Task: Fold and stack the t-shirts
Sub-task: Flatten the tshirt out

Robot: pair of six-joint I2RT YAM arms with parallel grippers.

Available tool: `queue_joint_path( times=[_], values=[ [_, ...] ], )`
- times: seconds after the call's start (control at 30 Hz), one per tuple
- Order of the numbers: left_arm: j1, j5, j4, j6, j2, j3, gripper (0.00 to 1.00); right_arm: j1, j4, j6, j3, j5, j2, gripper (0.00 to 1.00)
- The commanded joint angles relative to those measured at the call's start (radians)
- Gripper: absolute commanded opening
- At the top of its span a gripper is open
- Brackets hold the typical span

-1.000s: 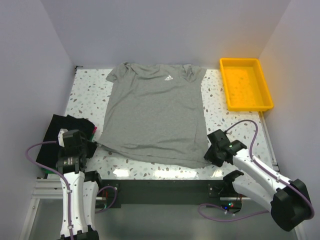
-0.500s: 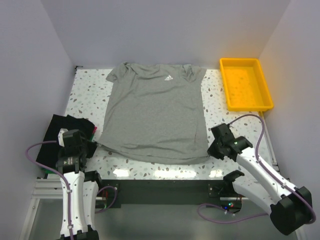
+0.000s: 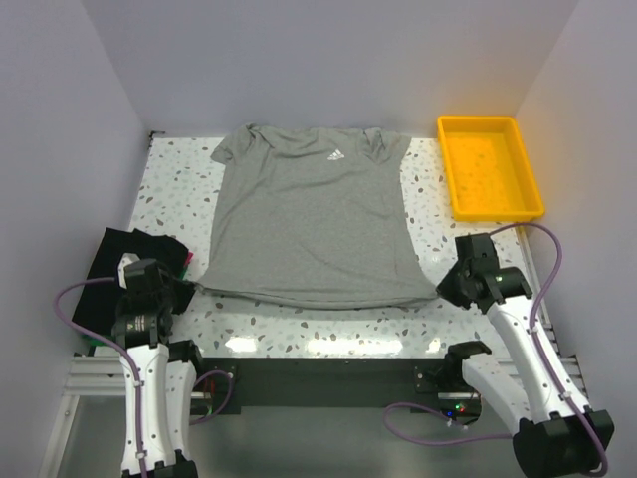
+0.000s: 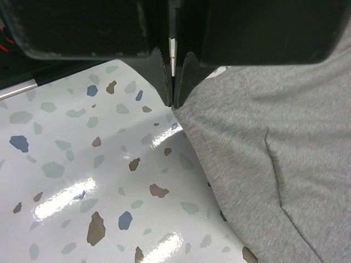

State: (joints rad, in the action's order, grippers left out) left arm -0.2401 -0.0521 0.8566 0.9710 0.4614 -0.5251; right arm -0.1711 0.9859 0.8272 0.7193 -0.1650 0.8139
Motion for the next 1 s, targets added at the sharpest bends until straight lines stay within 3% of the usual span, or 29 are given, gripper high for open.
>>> queue_joint_path(
  times=[0.0, 0.2, 0.3, 0.33, 0.4, 0.43, 0.53, 0.63, 0.7, 0.73, 0.87, 0.97],
  values=[
    [-0.007, -0.038, -0.038, -0.038, -0.007, 0.011, 0.04, 0.027, 0.06, -0.056, 0.054, -0.004, -0.001, 0.0],
    [-0.007, -0.057, -0.013, -0.048, -0.004, 0.001, 0.12, 0.079, 0.086, -0.091, 0.075, -0.002, 0.004, 0.0],
    [-0.008, -0.052, 0.002, -0.054, -0.009, -0.013, 0.29, 0.099, 0.088, -0.097, 0.08, 0.018, 0.008, 0.04],
    [-0.007, -0.052, 0.004, -0.055, -0.007, -0.016, 0.39, 0.101, 0.083, -0.099, 0.077, 0.025, 0.008, 0.16],
    [-0.007, -0.045, 0.001, -0.058, -0.003, -0.027, 0.47, 0.101, 0.077, -0.099, 0.08, 0.03, 0.016, 0.3],
    [-0.007, -0.042, -0.004, -0.064, -0.001, -0.03, 0.51, 0.099, 0.07, -0.102, 0.084, 0.033, 0.019, 0.44],
    [-0.007, -0.057, -0.045, -0.084, 0.022, -0.036, 0.52, 0.101, 0.033, -0.129, 0.1, 0.08, 0.039, 0.54],
    [-0.008, -0.1, -0.1, -0.098, 0.077, -0.036, 0.49, 0.099, -0.039, -0.177, 0.098, 0.171, 0.068, 0.54],
    [-0.007, -0.094, -0.117, -0.1, 0.114, -0.03, 0.46, 0.09, -0.102, -0.174, 0.083, 0.222, 0.068, 0.48],
    [-0.005, -0.091, -0.125, -0.1, 0.118, -0.024, 0.4, 0.056, -0.124, -0.166, 0.062, 0.231, 0.065, 0.47],
    [0.024, -0.058, -0.166, -0.071, 0.111, 0.013, 0.36, -0.128, -0.2, -0.108, 0.023, 0.116, 0.076, 0.42],
    [0.135, 0.015, -0.179, -0.009, 0.111, 0.03, 0.35, -0.278, -0.248, -0.054, 0.008, 0.043, 0.119, 0.4]
  ],
)
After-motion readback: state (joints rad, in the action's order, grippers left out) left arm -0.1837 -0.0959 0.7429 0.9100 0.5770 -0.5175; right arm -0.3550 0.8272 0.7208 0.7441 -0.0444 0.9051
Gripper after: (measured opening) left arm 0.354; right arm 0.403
